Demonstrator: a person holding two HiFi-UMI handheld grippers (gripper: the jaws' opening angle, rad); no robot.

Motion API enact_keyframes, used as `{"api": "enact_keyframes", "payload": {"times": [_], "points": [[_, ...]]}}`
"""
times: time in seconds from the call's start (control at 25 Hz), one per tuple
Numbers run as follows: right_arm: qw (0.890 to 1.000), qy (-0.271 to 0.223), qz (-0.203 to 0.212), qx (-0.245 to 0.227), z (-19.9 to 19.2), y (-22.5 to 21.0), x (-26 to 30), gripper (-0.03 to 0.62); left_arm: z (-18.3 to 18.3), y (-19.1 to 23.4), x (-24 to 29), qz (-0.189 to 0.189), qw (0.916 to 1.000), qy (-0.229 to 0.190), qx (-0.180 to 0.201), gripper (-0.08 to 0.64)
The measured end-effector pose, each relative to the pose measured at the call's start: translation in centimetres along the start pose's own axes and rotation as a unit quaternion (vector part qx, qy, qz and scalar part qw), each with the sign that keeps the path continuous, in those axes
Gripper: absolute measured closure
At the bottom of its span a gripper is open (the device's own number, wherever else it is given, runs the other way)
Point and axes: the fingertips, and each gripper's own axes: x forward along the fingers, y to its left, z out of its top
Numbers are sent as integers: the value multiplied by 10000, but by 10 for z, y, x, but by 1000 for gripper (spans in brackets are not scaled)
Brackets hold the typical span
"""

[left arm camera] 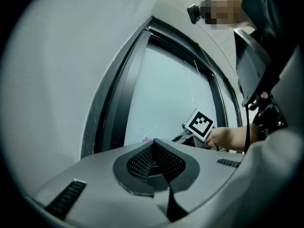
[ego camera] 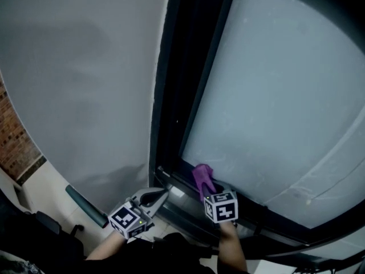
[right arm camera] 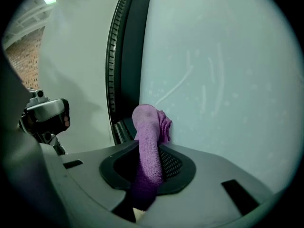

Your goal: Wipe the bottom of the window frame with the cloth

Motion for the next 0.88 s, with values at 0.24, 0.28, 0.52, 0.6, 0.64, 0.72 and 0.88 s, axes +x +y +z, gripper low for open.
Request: {"api": "enact_keyframes", "payload": {"times": [0.24, 0.28, 0.52, 0.6, 0.64, 0.72, 0.88], "points": [[9995, -29, -248, 191, -12, -16, -16, 512, -1, -14, 16, -320, 9995, 66, 9, 557], [9993, -23, -292, 211, -15, -18, -18, 512, -1, -16, 19, -375, 9993, 79, 11, 557], [9978, -32, -499, 426, -28, -31, -32, 512, -5, -31, 33, -701, 9974, 148, -14, 557], [9968, -32, -601, 523, -33, -37, -37, 514, -6, -36, 39, -856, 9962, 176, -13, 557], [9962, -29, -661, 571, -36, -40, -40, 512, -6, -39, 43, -941, 9954, 181, -10, 557], [9947, -46, -787, 661, -41, -45, -47, 512, -6, -44, 50, -1100, 9938, 179, 4, 557], [9912, -154, -1010, 844, -50, -51, -60, 512, -5, -56, 62, -1395, 9900, 216, -36, 557]]}}
